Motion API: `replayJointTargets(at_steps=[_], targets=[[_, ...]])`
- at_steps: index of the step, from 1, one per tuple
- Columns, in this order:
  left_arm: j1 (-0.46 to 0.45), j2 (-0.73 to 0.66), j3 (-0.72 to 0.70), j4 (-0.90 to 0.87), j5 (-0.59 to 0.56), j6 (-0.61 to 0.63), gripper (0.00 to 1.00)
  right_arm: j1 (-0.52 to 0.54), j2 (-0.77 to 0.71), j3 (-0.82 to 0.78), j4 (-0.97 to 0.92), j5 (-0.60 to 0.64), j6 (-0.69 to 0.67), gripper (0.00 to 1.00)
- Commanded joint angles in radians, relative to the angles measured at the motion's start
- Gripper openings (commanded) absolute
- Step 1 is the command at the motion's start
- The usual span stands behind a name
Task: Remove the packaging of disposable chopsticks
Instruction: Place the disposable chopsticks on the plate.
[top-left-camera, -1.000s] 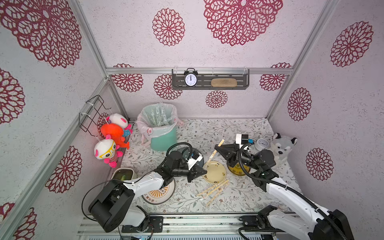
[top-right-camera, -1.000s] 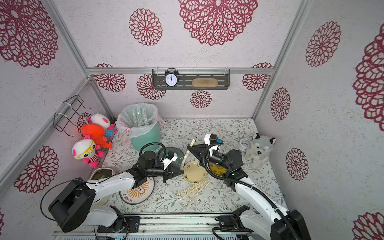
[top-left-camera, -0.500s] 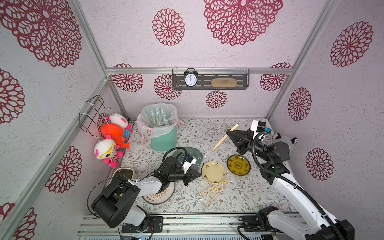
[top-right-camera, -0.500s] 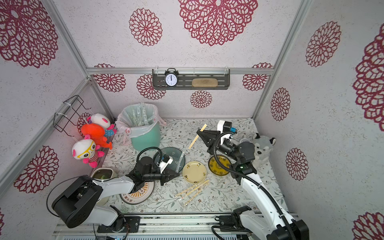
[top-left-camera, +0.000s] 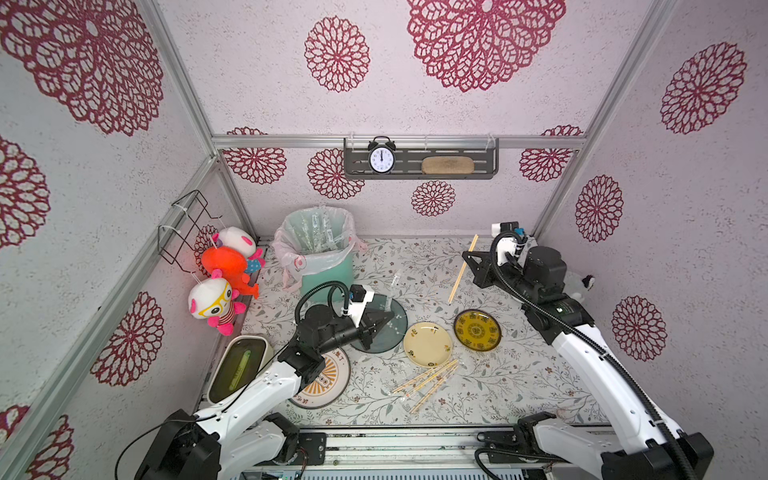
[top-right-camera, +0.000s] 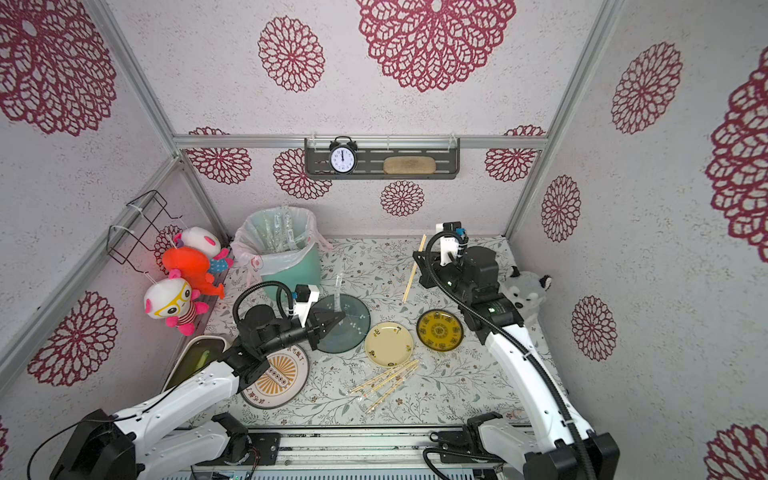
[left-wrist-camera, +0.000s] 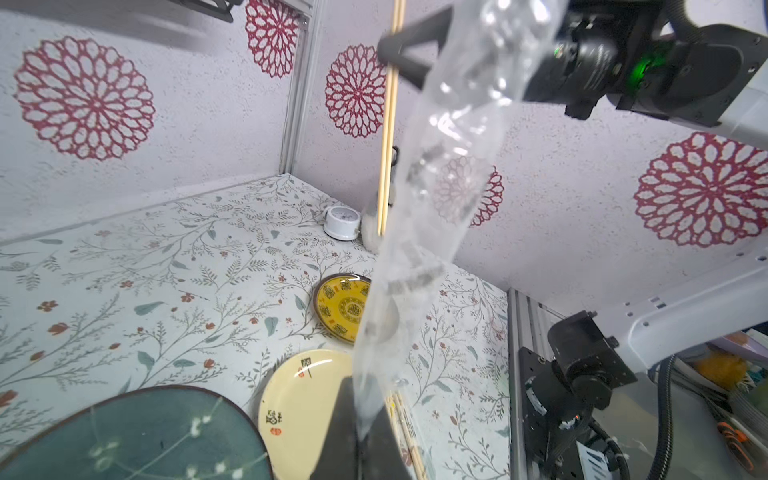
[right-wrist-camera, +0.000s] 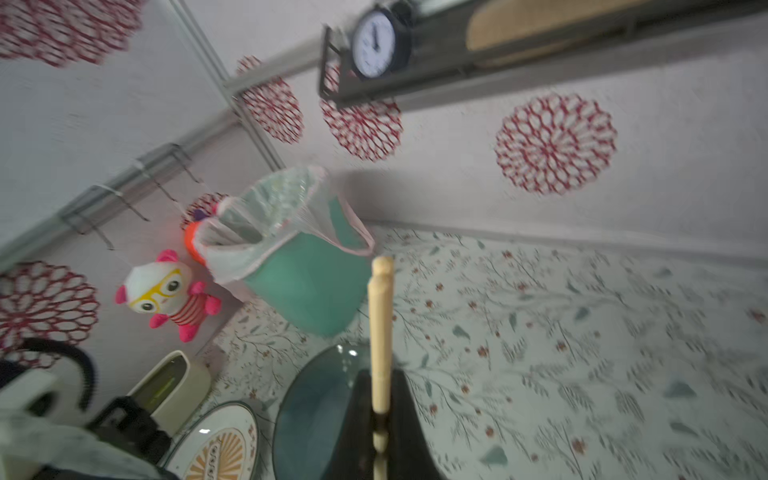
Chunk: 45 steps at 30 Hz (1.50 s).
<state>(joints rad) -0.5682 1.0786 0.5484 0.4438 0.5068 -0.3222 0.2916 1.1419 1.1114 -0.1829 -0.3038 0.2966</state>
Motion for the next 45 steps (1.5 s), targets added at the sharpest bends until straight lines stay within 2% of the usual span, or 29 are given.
replayJointTargets(at_steps=[1, 7, 14, 23, 34, 43, 45], targets=[[0.005, 0.000, 0.036, -0.139, -0.059, 0.001, 0.00, 0.021, 0.075, 0.066, -0.396, 0.261, -0.026, 0.00], [0.003, -0.012, 0.085, -0.215, -0.069, 0.008, 0.00, 0.041, 0.278, 0.137, -0.671, 0.524, -0.001, 0.00], [0.003, -0.062, 0.099, -0.290, -0.087, 0.036, 0.00, 0.041, 0.583, 0.250, -0.847, 0.601, -0.046, 0.00], [0.003, -0.102, 0.069, -0.295, -0.085, 0.051, 0.00, 0.026, 0.745, 0.296, -0.785, 0.565, -0.108, 0.00], [0.003, -0.072, 0.076, -0.287, -0.080, 0.047, 0.00, -0.004, 0.801, 0.295, -0.743, 0.469, -0.139, 0.00], [0.003, -0.077, 0.071, -0.291, -0.079, 0.051, 0.00, -0.015, 0.819, 0.302, -0.744, 0.442, -0.146, 0.00], [0.003, -0.079, 0.070, -0.292, -0.079, 0.051, 0.00, -0.014, 0.814, 0.303, -0.751, 0.441, -0.143, 0.05]])
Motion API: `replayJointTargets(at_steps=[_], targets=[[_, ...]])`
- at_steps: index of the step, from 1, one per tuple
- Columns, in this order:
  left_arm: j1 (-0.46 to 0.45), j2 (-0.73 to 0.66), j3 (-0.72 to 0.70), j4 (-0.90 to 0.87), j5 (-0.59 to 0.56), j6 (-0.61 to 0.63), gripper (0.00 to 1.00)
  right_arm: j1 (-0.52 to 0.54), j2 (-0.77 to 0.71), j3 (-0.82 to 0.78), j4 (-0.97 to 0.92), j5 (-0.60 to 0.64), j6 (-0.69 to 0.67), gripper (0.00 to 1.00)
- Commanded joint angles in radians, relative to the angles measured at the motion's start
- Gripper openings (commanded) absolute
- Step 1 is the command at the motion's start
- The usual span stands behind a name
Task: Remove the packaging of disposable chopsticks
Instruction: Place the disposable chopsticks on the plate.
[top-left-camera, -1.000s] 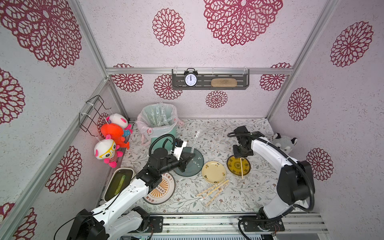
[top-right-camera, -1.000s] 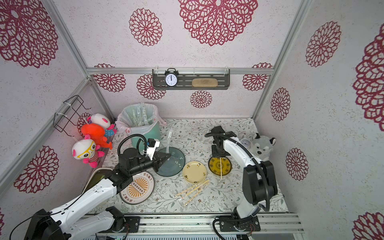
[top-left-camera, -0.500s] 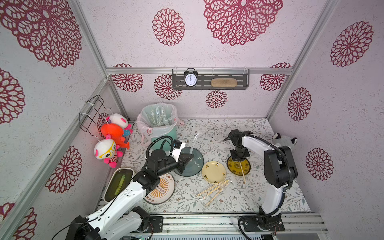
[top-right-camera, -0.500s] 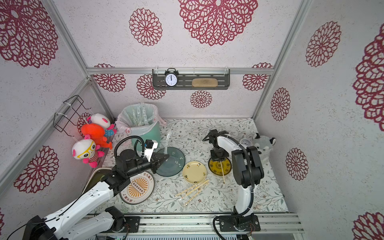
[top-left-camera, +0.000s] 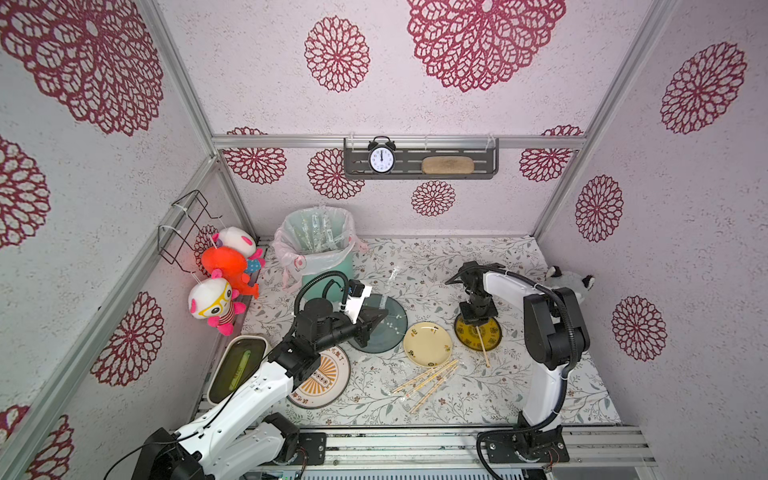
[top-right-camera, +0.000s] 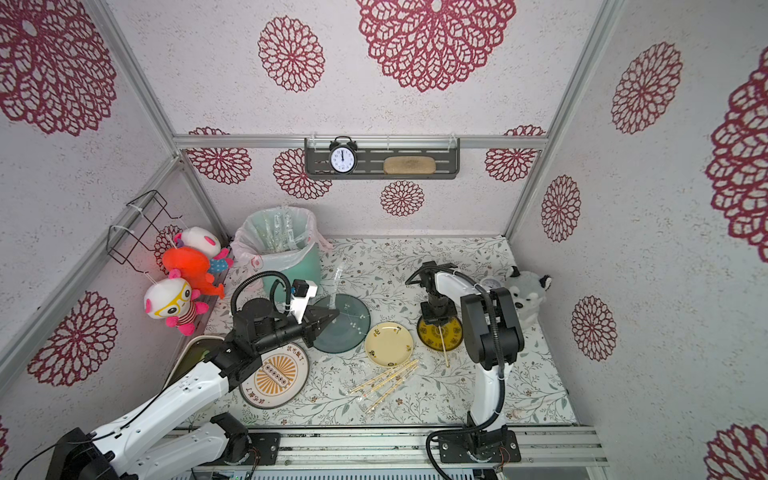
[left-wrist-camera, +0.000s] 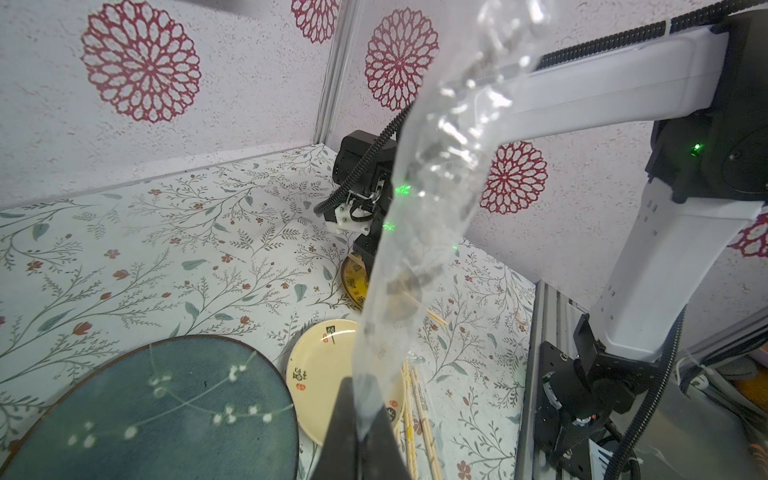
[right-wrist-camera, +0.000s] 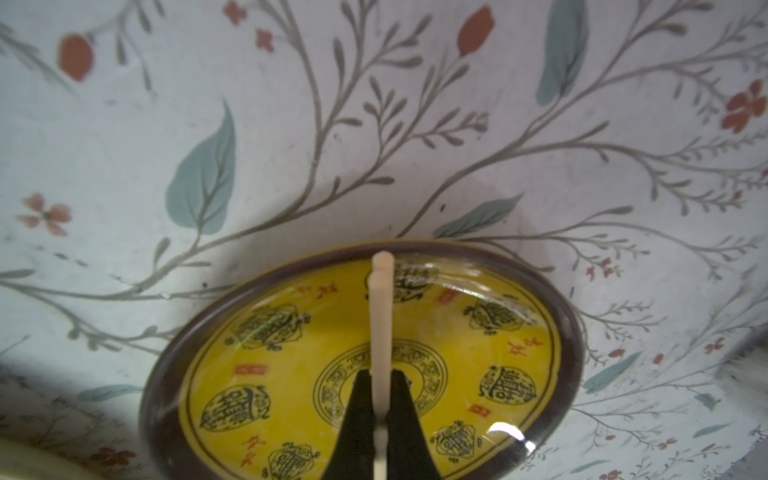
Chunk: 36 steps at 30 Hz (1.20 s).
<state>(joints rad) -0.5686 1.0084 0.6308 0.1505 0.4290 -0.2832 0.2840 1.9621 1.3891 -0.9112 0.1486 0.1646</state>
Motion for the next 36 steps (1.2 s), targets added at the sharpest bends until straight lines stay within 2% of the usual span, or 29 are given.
replayJointTargets(at_steps=[1, 4, 9, 14, 23, 26, 36], targets=[[0.003, -0.009, -0.013, 0.000, -0.002, 0.012, 0.00, -0.007, -0.010, 0.025, -0.022, -0.014, -0.008, 0.08], [0.004, -0.013, -0.014, 0.000, -0.003, 0.013, 0.00, -0.008, -0.021, 0.020, -0.022, -0.009, -0.005, 0.16], [0.004, -0.014, -0.013, -0.003, -0.004, 0.015, 0.00, -0.009, -0.032, 0.024, -0.022, -0.014, -0.004, 0.19], [0.004, -0.018, -0.014, -0.003, -0.004, 0.015, 0.00, -0.012, -0.050, 0.010, -0.016, -0.006, 0.002, 0.29], [0.004, -0.024, -0.016, -0.005, -0.001, 0.016, 0.00, -0.016, -0.102, -0.014, -0.016, 0.003, 0.027, 0.24], [0.004, -0.027, -0.017, -0.007, 0.002, 0.018, 0.00, -0.017, -0.122, -0.036, -0.019, 0.011, 0.035, 0.29], [0.004, -0.042, -0.023, -0.010, 0.003, 0.021, 0.00, -0.016, -0.153, -0.111, -0.001, -0.007, 0.062, 0.29]])
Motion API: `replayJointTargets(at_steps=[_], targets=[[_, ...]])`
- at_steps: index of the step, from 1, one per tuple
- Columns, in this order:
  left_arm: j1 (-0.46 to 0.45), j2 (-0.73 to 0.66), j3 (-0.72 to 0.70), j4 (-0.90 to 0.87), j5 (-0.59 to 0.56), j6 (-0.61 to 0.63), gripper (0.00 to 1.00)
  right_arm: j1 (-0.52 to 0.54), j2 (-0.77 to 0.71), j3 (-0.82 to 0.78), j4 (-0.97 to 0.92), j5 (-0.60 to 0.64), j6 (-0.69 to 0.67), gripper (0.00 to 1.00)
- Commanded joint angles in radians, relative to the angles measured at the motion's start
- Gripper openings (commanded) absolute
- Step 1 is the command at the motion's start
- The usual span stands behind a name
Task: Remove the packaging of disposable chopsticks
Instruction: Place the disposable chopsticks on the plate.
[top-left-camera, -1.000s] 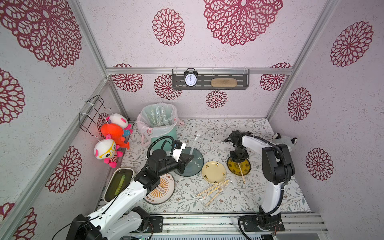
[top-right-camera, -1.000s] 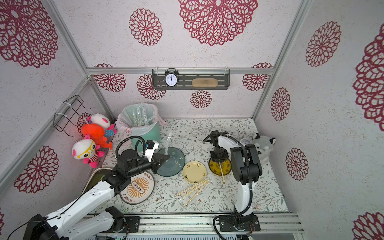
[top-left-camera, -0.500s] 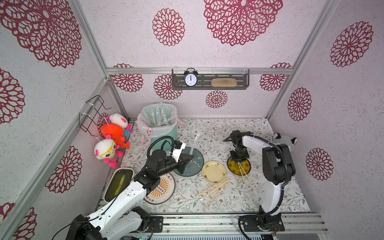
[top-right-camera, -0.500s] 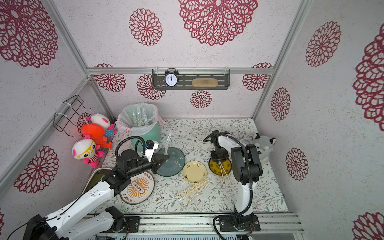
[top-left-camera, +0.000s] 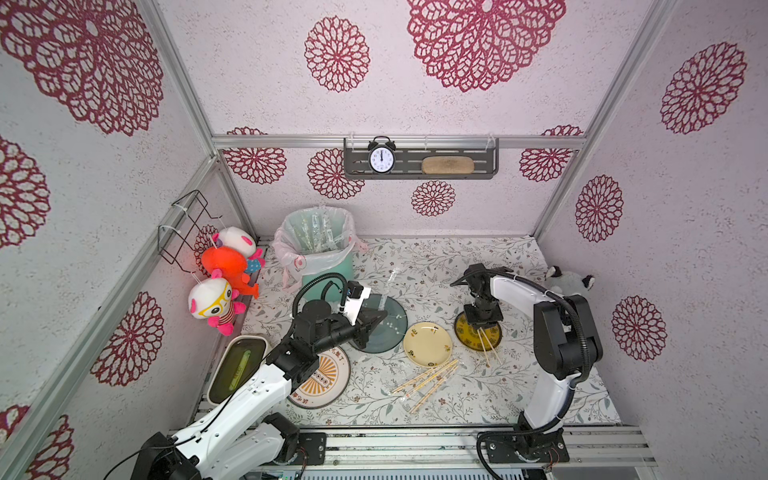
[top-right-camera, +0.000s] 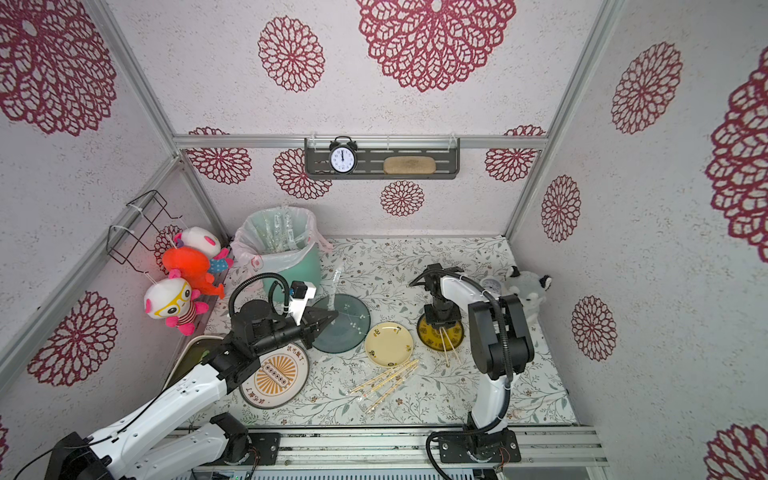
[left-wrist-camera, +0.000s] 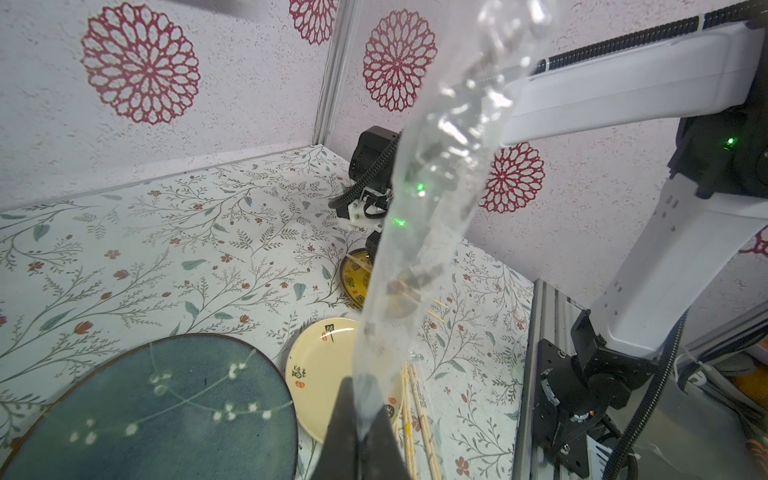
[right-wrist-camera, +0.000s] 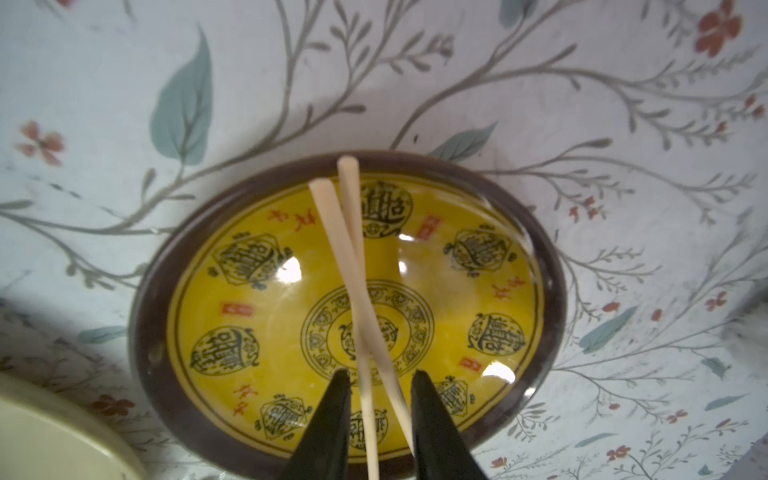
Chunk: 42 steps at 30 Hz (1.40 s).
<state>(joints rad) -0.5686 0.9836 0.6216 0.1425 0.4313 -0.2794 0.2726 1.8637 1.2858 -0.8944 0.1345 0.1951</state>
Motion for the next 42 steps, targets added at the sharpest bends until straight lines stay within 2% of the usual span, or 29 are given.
replayJointTargets(at_steps=[1, 6, 11, 13, 14, 17, 24, 31, 38, 42], targets=[[0.004, -0.017, -0.013, -0.003, -0.001, 0.019, 0.00, -0.006, -0.059, -0.014, -0.017, 0.005, 0.032, 0.29], [0.004, -0.024, -0.014, -0.005, -0.003, 0.022, 0.00, -0.007, -0.065, -0.045, -0.009, -0.002, 0.041, 0.28], [0.003, -0.026, -0.016, -0.005, -0.007, 0.029, 0.00, -0.006, -0.079, -0.050, -0.005, -0.002, 0.048, 0.22], [0.003, -0.027, -0.016, -0.006, -0.006, 0.031, 0.00, -0.007, -0.076, -0.052, 0.001, -0.013, 0.045, 0.10], [0.003, -0.027, -0.017, -0.004, -0.006, 0.033, 0.00, -0.008, -0.068, -0.048, 0.001, -0.016, 0.043, 0.08], [0.003, -0.027, -0.017, -0.007, -0.005, 0.035, 0.00, -0.007, -0.057, -0.043, 0.005, -0.019, 0.040, 0.08], [0.003, -0.038, -0.019, -0.012, -0.005, 0.037, 0.00, -0.011, -0.054, -0.038, 0.007, -0.015, 0.034, 0.16], [0.003, -0.036, -0.018, -0.011, -0.002, 0.036, 0.00, -0.014, -0.067, -0.043, 0.027, -0.041, 0.039, 0.17], [0.004, -0.037, -0.019, -0.011, 0.001, 0.036, 0.00, -0.027, -0.072, -0.050, 0.034, -0.012, 0.063, 0.19], [0.004, -0.036, -0.020, -0.010, 0.003, 0.036, 0.00, -0.039, -0.085, -0.065, 0.072, -0.045, 0.072, 0.20]])
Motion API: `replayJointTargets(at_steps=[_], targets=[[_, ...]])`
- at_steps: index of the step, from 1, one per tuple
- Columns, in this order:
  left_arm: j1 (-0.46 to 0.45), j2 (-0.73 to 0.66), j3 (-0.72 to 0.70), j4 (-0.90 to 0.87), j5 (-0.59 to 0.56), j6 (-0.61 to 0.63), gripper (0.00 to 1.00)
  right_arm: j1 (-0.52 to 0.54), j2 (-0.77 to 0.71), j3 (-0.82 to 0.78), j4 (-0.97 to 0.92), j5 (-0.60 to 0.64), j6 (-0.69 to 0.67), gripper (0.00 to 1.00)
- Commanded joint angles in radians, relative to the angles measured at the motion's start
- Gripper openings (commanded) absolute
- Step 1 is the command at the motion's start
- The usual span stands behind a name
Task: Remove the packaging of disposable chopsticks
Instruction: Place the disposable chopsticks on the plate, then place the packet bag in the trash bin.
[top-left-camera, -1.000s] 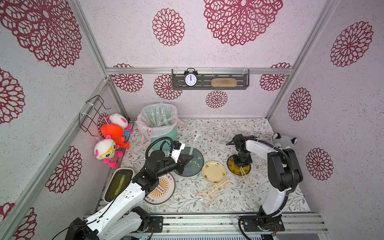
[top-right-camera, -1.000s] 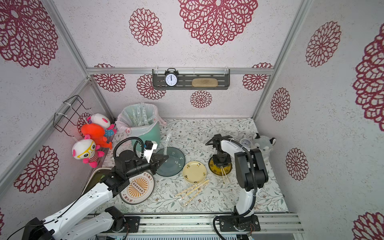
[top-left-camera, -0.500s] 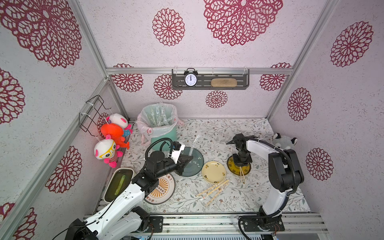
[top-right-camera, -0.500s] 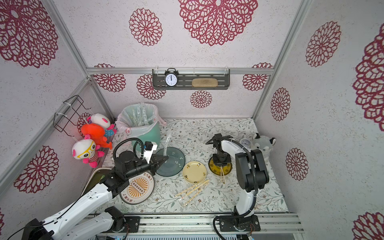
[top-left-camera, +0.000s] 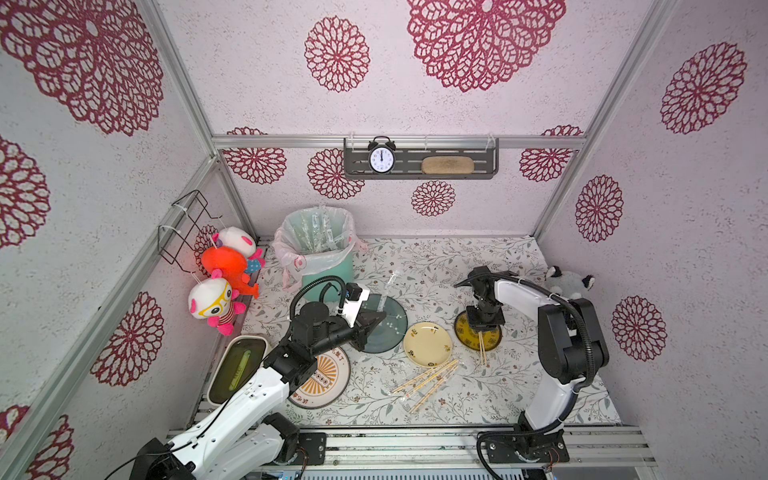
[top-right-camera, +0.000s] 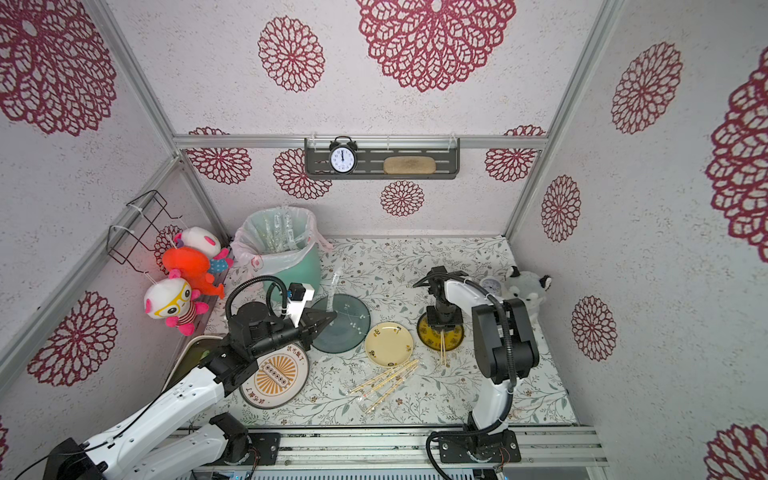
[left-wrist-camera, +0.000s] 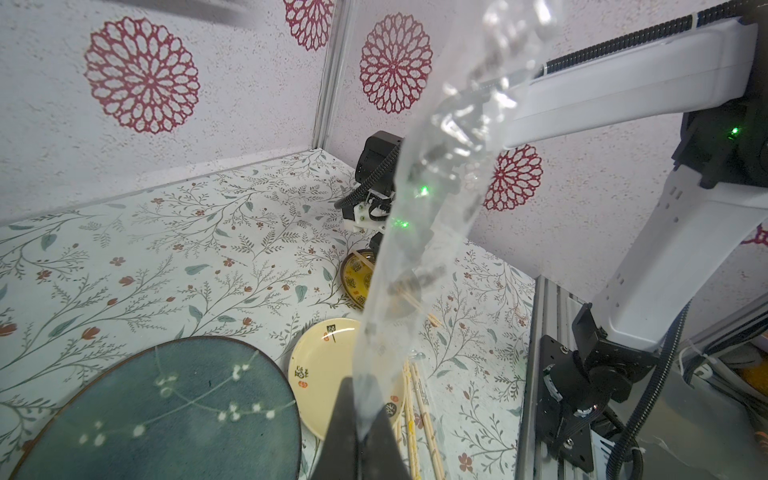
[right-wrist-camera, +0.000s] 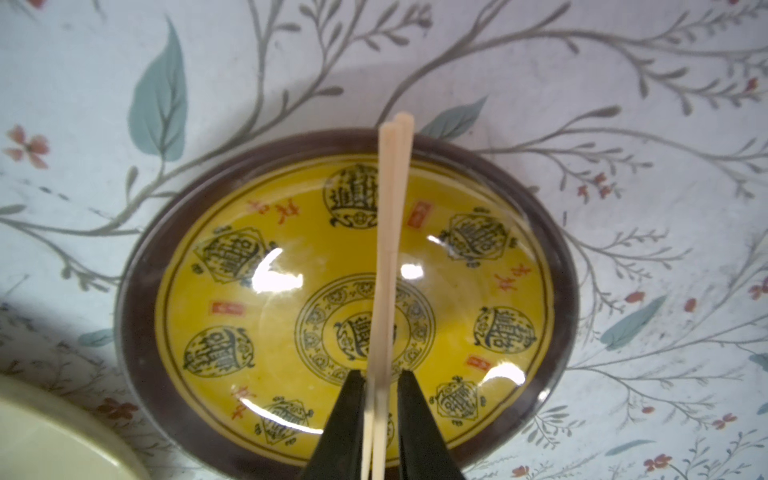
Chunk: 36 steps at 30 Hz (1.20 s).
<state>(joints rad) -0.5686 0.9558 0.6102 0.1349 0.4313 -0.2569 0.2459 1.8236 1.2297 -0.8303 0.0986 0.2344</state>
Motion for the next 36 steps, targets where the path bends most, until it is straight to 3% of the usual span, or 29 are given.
replayJointTargets(at_steps=[1, 17, 19, 20, 21, 24, 26, 32, 36], targets=[[0.003, -0.009, -0.009, -0.002, 0.003, 0.013, 0.00, -0.013, -0.053, -0.014, 0.016, -0.011, 0.035, 0.21], [0.003, -0.006, -0.007, 0.004, -0.042, 0.016, 0.00, -0.037, -0.165, -0.055, 0.112, -0.044, 0.043, 0.30], [0.004, -0.012, -0.002, 0.002, -0.089, 0.010, 0.00, -0.036, -0.217, -0.062, 0.144, -0.065, 0.049, 0.38], [0.006, -0.018, 0.000, 0.004, -0.106, 0.004, 0.00, -0.039, -0.242, -0.067, 0.157, -0.075, 0.053, 0.61], [0.006, -0.025, 0.004, 0.004, -0.119, -0.003, 0.00, -0.039, -0.260, -0.070, 0.166, -0.073, 0.057, 0.74], [0.008, -0.041, 0.028, -0.008, -0.167, -0.020, 0.00, -0.040, -0.310, -0.085, 0.210, -0.094, 0.055, 0.79], [0.007, -0.041, 0.055, -0.022, -0.212, -0.025, 0.00, -0.039, -0.347, -0.091, 0.239, -0.099, 0.054, 0.98], [0.028, 0.017, 0.229, -0.148, -0.365, -0.016, 0.00, -0.040, -0.542, -0.168, 0.425, -0.176, 0.056, 0.99], [0.063, 0.073, 0.365, -0.276, -0.536, -0.016, 0.00, -0.039, -0.673, -0.279, 0.587, -0.270, 0.090, 0.99]])
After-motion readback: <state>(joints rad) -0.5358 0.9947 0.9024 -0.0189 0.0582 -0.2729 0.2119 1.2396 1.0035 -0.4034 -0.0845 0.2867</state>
